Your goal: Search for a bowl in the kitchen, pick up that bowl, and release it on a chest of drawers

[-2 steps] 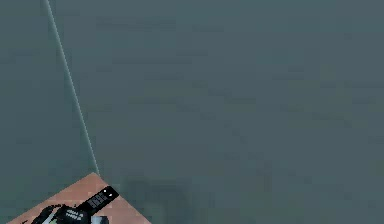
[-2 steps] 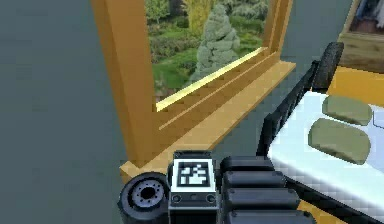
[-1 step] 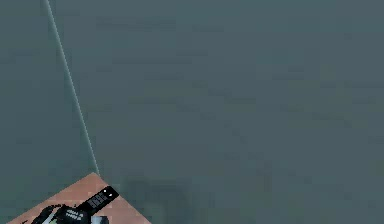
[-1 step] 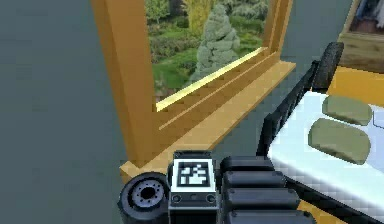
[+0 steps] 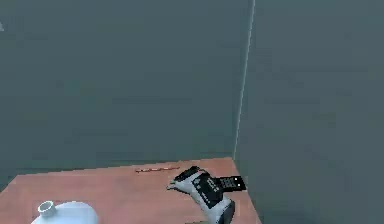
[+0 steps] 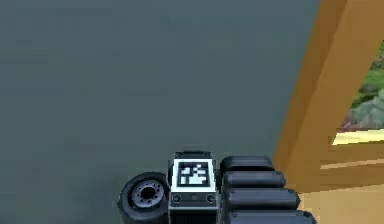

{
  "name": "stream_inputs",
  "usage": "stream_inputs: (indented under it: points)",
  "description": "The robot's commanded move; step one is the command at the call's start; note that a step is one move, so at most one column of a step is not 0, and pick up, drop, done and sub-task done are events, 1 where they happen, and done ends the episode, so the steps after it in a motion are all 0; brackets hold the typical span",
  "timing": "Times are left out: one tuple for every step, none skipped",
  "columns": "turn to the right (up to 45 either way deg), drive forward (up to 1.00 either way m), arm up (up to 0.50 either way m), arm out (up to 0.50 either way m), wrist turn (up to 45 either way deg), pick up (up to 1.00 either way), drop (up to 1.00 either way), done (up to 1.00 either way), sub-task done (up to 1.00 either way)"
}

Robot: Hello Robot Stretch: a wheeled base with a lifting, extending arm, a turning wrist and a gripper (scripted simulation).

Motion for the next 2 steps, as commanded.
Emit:
stream_inputs:
  points:
    - [-45.0,0.0,0.0,0.0,0.0,0.0,0.0,0.0,0.0]
    - [-33.0,0.0,0.0,0.0,0.0,0.0,0.0,0.0,0.0]
